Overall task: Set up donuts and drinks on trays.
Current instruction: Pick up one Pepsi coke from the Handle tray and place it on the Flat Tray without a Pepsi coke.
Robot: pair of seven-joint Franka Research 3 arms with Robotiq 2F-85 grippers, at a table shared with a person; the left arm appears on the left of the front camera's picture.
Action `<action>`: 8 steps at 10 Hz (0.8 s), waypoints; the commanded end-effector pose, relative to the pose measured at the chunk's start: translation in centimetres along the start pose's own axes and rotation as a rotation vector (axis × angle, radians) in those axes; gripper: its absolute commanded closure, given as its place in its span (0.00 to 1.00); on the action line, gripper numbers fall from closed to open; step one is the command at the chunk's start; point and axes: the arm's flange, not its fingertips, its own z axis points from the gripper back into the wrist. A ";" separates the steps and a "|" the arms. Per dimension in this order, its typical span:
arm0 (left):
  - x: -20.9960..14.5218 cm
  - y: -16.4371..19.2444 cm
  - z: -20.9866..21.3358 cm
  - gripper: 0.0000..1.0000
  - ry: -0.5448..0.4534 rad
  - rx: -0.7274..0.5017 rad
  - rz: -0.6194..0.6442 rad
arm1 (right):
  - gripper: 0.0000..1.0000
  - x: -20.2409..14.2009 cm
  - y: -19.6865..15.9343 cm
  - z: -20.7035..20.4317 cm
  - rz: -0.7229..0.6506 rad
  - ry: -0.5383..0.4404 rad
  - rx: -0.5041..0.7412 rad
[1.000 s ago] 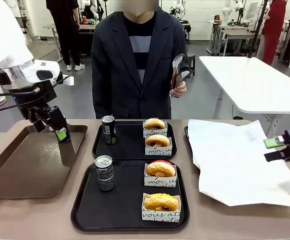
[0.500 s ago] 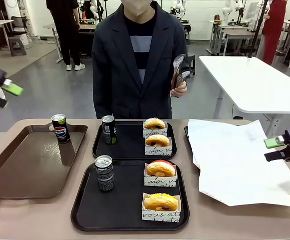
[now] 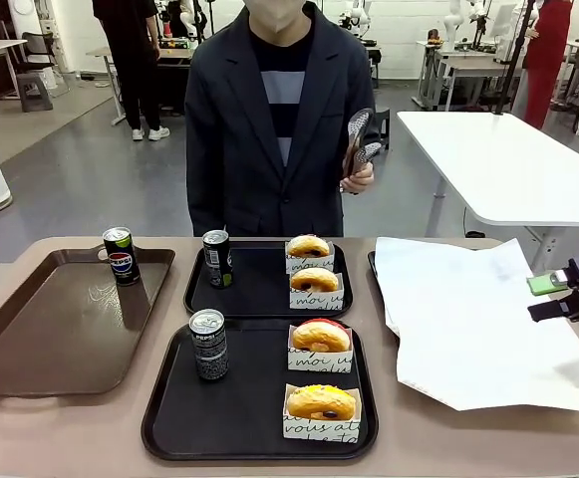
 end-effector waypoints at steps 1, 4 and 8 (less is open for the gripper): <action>-0.1 -0.6 0.1 0.00 0.002 -0.076 -0.022 | 0.00 0.1 0.0 -0.3 0.016 -0.026 0.023; -0.1 -0.4 -0.2 0.00 0.008 -0.010 0.004 | 0.00 0.1 0.0 -0.3 0.016 -0.026 0.023; 3.1 7.5 1.0 0.00 0.064 -0.243 0.229 | 0.00 0.1 0.0 -0.3 0.016 -0.026 0.023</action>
